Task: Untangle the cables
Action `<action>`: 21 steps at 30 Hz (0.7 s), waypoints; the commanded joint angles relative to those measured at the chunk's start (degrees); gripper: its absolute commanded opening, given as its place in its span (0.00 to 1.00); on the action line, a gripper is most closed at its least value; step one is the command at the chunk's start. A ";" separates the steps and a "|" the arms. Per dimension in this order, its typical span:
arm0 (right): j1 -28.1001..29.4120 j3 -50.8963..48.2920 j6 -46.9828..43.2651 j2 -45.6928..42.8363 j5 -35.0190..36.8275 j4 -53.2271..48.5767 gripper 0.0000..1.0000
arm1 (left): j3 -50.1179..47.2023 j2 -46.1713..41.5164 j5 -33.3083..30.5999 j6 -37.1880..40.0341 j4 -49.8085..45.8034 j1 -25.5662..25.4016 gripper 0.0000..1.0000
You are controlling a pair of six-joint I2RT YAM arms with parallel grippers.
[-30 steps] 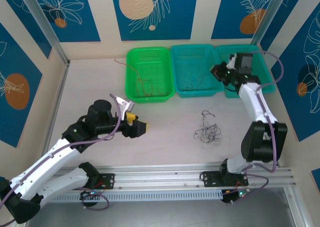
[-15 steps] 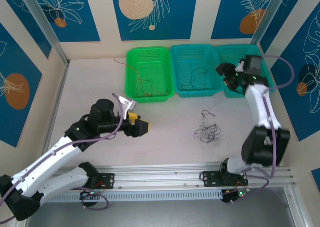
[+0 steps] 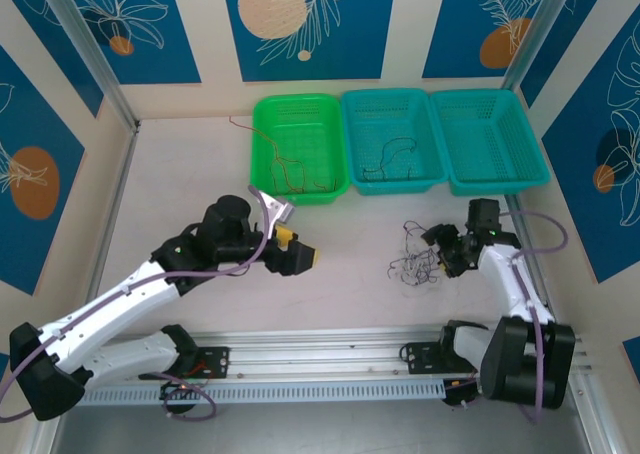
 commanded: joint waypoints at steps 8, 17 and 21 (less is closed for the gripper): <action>19.18 3.07 1.32 13.19 5.59 6.49 0.07 | -0.68 -3.00 -11.95 -2.86 -6.30 -0.64 0.92; 42.88 6.55 -11.54 12.46 0.70 17.19 0.00 | -0.46 3.09 -15.77 -8.92 -12.12 2.54 0.93; 50.08 8.52 -16.66 15.14 -3.19 21.61 0.00 | -2.16 4.50 -15.12 -12.98 -10.41 4.69 0.92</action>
